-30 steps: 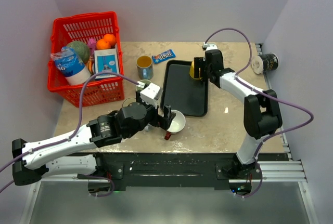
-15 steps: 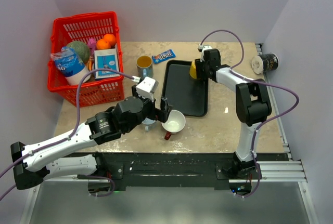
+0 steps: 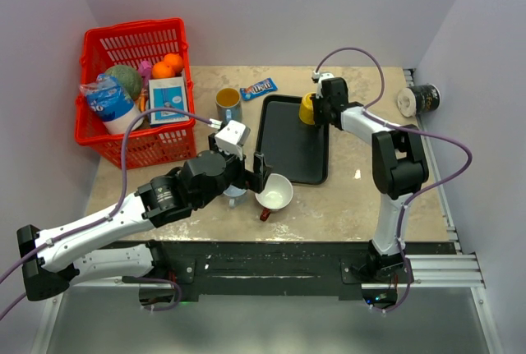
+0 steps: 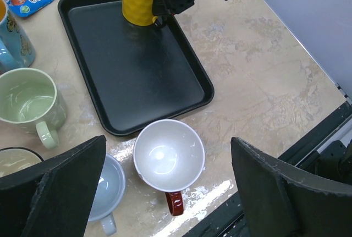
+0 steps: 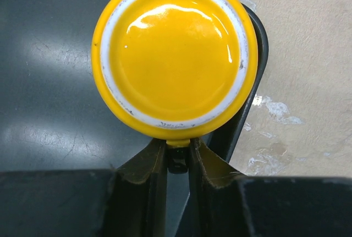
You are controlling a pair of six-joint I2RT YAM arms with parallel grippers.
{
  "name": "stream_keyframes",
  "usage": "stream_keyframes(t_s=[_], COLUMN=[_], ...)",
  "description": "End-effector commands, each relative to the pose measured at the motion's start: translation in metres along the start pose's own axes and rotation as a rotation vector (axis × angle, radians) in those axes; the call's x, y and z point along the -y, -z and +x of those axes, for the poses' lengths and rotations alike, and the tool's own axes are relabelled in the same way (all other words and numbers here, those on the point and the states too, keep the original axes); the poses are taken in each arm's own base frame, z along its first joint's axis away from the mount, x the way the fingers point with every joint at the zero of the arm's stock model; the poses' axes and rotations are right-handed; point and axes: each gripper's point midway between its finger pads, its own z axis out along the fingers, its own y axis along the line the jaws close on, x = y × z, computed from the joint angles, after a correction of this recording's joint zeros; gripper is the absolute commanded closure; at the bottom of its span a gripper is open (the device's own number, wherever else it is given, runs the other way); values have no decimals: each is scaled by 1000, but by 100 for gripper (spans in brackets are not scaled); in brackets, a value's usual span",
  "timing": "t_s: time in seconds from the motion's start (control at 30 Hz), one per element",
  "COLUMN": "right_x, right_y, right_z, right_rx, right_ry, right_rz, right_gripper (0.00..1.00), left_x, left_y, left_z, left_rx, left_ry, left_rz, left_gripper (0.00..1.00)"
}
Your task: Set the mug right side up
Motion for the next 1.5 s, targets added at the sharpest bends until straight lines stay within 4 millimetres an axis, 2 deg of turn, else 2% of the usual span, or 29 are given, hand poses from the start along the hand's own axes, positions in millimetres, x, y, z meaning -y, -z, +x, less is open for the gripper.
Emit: stream_keyframes(t_s=[0.0, 0.1, 0.23, 0.27, 0.33, 0.37, 0.43, 0.47, 0.57, 0.6, 0.67, 0.7, 0.77, 0.8, 0.87, 0.9, 0.93, 1.0, 1.03, 1.13, 1.17, 1.23, 1.27, 1.37, 1.43, 1.47], right_x=[-3, -10, -32, -41, -52, -56, -70, -73, -90, -95, -103, -106, -115, -118, -124, -127, -128, -131, -130, -131, -131, -131, -130, -131, -131, -131], right_y=[17, 22, 42, 56, 71, 88, 108, 128, 163, 186, 214, 241, 276, 303, 336, 354, 379, 411, 433, 475, 496, 514, 530, 558, 569, 573], right_z=[-26, -29, -44, -54, -62, -74, -82, -93, -111, -121, -132, -144, -158, -163, -168, -173, -176, -179, -180, -181, -180, -179, -178, -171, -167, -166], right_rx=[69, 85, 129, 157, 187, 222, 247, 281, 344, 389, 428, 484, 558, 594, 644, 689, 721, 770, 809, 876, 914, 939, 967, 1002, 1012, 1015], right_ry=[-9, -40, -134, -158, -214, -233, -277, -289, -329, -325, -360, -376, -362, -384, -364, -347, -353, -338, -320, -283, -257, -246, -232, -213, -205, -201], right_rz=[-31, -59, -175, -226, -291, -323, -412, -443, -567, -622, -691, -742, -844, -897, -984, -1022, -1065, -1132, -1153, -1211, -1232, -1255, -1269, -1317, -1334, -1338], right_gripper=[100, 100, 100, 100, 100, 100, 100, 100, 100, 100, 100, 100, 100, 100, 100, 100, 100, 100, 100, 100, 100, 100, 100, 100, 100, 100], left_x=[6, 7, 5, 5, 3, 1, -1, -1, -1, 0, 3, 7, 15, 18, 30, 37, 44, 51, 55, 69, 75, 88, 94, 103, 107, 115], left_y=[0, -1, -2, -3, -4, -5, -5, -5, -5, -5, -4, -3, -2, 0, 13, 16, 32, 41, 49, 54, 58, 62, 66, 68, 64, 70], left_z=[-18, -17, -17, -16, -17, -16, -18, -19, -25, -27, -37, -41, -57, -64, -98, -97, -124, -133, -147, -163, -171, -179, -183, -197, -204, -209], left_rx=[50, 45, 41, 38, 36, 34, 36, 40, 57, 61, 92, 102, 157, 181, 315, 343, 458, 526, 586, 637, 655, 689, 705, 752, 775, 790], left_ry=[22, 21, 30, 31, 42, 47, 60, 66, 93, 104, 126, 136, 155, 161, 202, 177, 205, 203, 213, 199, 193, 169, 158, 151, 151, 135], left_rz=[21, 22, 15, 14, 7, 1, -6, -7, 0, 8, 29, 45, 86, 106, 185, 242, 304, 367, 400, 466, 491, 559, 591, 629, 634, 677], left_gripper=[1, 1, 1, 1, 1, 1, 1, 1, 1, 1, 1, 1, 1, 1, 1, 1, 1, 1, 1, 1, 1, 1, 1, 1, 1, 1])
